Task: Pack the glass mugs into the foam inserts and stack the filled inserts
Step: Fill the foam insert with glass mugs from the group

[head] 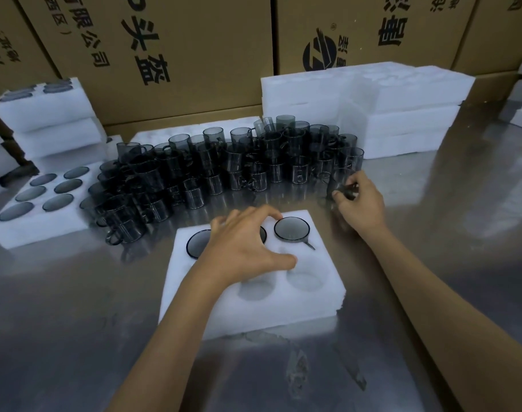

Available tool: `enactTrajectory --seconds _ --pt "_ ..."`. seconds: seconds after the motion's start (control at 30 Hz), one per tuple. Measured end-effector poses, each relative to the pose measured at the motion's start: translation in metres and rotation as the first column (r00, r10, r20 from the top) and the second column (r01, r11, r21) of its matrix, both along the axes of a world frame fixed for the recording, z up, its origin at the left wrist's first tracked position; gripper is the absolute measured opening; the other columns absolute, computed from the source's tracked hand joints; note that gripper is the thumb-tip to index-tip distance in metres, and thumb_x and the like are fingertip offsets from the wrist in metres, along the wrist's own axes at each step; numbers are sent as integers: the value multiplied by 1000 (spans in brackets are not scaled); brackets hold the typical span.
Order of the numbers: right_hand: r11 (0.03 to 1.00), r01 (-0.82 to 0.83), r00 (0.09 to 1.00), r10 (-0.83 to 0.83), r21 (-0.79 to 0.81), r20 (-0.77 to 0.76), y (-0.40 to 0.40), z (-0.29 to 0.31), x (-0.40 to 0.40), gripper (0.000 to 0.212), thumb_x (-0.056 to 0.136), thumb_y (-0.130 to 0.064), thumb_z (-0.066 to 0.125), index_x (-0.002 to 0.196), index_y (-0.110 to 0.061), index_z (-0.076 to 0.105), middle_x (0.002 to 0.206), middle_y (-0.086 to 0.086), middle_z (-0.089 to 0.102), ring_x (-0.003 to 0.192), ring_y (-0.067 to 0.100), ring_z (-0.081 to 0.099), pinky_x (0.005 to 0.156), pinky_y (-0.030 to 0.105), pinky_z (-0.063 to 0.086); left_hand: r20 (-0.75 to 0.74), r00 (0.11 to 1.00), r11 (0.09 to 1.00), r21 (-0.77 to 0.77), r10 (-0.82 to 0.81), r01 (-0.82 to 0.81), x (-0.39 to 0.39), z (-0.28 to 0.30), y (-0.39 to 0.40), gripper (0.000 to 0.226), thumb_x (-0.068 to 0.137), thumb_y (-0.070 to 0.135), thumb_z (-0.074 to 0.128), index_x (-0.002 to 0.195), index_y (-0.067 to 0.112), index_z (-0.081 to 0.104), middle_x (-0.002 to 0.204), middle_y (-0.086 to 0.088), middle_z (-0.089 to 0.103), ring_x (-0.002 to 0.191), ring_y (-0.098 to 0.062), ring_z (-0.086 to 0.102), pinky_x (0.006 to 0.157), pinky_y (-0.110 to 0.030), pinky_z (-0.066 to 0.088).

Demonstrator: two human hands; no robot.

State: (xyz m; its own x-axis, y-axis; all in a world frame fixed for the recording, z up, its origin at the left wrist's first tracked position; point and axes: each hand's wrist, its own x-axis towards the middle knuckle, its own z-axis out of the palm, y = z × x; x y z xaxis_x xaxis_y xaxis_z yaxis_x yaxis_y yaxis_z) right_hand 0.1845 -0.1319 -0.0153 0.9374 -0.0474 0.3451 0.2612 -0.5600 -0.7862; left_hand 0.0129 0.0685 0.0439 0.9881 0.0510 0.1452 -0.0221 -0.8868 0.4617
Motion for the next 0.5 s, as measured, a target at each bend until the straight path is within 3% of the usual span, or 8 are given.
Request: enactTrajectory --seconds 0.13,0.2,0.3,0.4,0.5 --pt "989 -1 1000 3 147 -13 -3 2 -18 22 86 -20 73 91 -17 51 91 1 63 90 25 60 74 31 42 1 1000 998 -56 11 -11 14 6 4 58 64 55 81 116 47 54 89 27 43 90 3 31 89 -30 18" --pt "987 -29 998 20 157 59 -3 3 -31 23 84 -19 73 88 -19 51 91 0 63 93 22 60 77 34 46 0 1000 998 -54 20 -20 22 10 6 59 66 52 81 118 45 55 88 28 40 87 4 29 90 -31 20" --pt "981 -112 971 75 158 227 5 12 -51 24 82 -18 75 88 -22 52 91 -4 59 90 14 57 78 36 50 -8 1000 999 -32 27 -27 31 11 6 60 67 54 81 120 44 56 88 27 42 97 -8 34 94 -30 21" --pt "980 -167 911 112 105 397 14 27 -67 27 81 -23 75 98 -29 55 99 -12 57 93 8 55 81 29 48 35 998 999 -23 44 -44 30 5 5 62 66 63 79 121 44 57 103 26 51 109 -5 38 100 -29 21" --pt "982 -189 847 152 21 509 18 37 -85 48 83 -27 74 124 -35 51 118 -21 54 106 -3 51 91 18 42 223 968 979 -194 111 -68 22 4 2 59 75 62 74 127 39 58 125 21 58 125 -4 45 112 -35 33"
